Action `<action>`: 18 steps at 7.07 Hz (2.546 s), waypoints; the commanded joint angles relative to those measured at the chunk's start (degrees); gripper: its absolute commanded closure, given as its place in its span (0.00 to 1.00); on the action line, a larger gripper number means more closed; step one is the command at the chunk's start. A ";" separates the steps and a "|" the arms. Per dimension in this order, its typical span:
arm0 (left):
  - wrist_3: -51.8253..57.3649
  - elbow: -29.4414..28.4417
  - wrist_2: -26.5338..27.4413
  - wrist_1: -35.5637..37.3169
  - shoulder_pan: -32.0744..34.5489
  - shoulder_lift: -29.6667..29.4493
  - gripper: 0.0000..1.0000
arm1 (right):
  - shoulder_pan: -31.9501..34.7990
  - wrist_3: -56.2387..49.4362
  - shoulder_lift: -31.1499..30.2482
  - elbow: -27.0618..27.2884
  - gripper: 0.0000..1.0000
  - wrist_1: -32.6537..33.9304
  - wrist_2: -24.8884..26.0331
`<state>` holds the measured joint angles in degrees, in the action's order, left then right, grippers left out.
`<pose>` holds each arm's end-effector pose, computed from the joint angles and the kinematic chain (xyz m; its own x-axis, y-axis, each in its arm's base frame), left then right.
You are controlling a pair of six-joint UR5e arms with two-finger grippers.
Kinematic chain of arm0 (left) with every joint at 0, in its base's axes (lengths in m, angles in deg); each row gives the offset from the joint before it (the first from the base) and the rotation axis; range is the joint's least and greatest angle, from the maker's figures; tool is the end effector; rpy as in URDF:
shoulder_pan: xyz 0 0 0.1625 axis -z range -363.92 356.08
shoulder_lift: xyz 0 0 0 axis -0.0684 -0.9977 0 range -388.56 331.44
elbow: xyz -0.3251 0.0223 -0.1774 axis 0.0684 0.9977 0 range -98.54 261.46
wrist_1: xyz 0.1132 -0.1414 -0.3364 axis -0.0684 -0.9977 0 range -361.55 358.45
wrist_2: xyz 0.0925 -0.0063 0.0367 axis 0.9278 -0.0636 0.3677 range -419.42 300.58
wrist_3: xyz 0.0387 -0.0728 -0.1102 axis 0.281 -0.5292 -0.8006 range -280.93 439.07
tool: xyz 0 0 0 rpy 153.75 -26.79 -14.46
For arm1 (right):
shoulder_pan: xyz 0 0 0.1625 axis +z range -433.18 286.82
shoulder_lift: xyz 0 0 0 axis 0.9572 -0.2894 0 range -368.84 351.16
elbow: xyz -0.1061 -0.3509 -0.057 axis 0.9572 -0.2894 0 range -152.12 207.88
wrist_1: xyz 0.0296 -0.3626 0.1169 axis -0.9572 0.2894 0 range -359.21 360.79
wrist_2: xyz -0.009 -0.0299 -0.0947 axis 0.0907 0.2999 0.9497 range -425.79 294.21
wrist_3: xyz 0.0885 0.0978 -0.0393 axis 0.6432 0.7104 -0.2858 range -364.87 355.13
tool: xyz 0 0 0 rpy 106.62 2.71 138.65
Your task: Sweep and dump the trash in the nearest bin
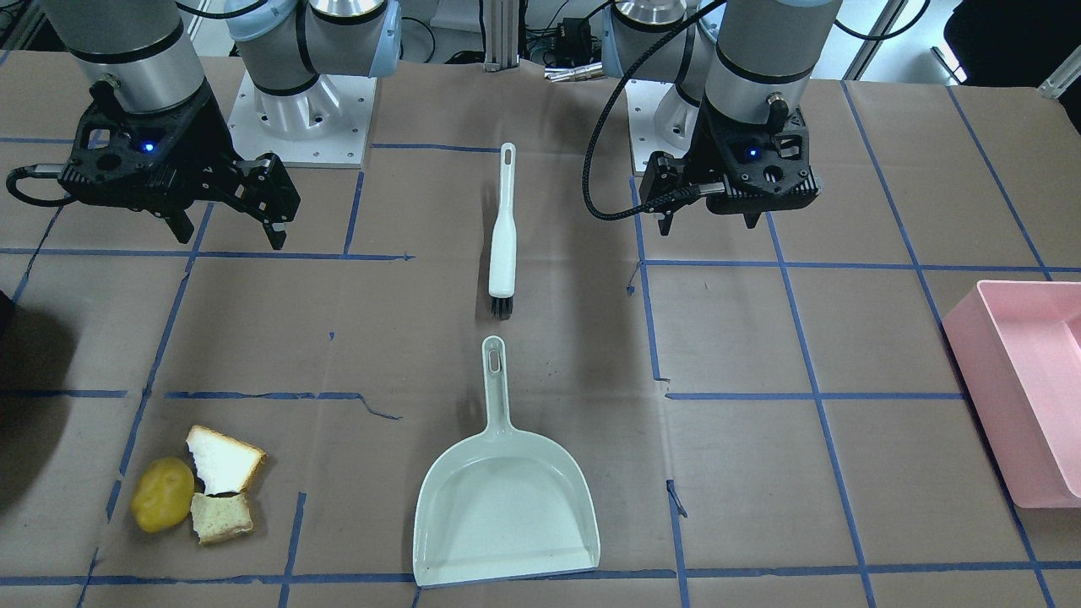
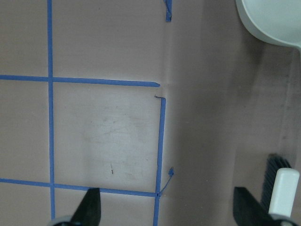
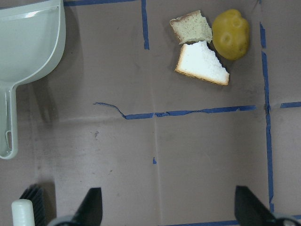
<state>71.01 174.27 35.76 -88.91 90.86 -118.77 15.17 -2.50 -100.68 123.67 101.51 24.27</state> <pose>-0.1585 -0.4460 0.3770 -0.9943 -0.0569 -0.0903 -0.0566 0.9984 -0.0061 0.1198 -0.4642 0.3838 -0.9975 0.0701 -0.0039 0.0701 0.9905 -0.1179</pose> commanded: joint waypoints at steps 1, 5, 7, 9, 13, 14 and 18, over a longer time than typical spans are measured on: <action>-0.02 0.00 0.09 0.00 -0.03 -0.06 0.00 | 0.08 0.00 -0.09 0.10 0.00 0.00 -0.06; -0.20 0.18 0.18 0.00 -0.03 -0.32 0.00 | 0.34 0.00 -0.09 0.19 0.00 0.09 0.03; -0.63 0.09 0.01 0.00 -0.03 -0.15 0.00 | 0.34 0.00 -0.09 0.19 0.00 0.09 0.03; -0.64 0.53 -0.08 0.00 0.06 -0.32 0.00 | 0.34 0.08 -0.09 0.19 0.00 0.09 0.03; -1.16 3.95 -2.09 3.93 8.02 -0.32 0.00 | 0.34 0.08 -0.09 0.19 0.00 0.00 0.03; -2.03 5.44 -6.46 4.30 11.54 -0.24 0.00 | 0.34 0.08 -0.09 0.19 0.00 0.00 0.03; -13.03 16.24 -6.94 16.83 23.33 0.38 0.00 | 0.34 0.08 -0.09 0.27 0.00 0.09 0.03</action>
<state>59.69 187.30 28.82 -77.07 111.38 -118.62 15.52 -2.41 -100.77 123.94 101.60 24.30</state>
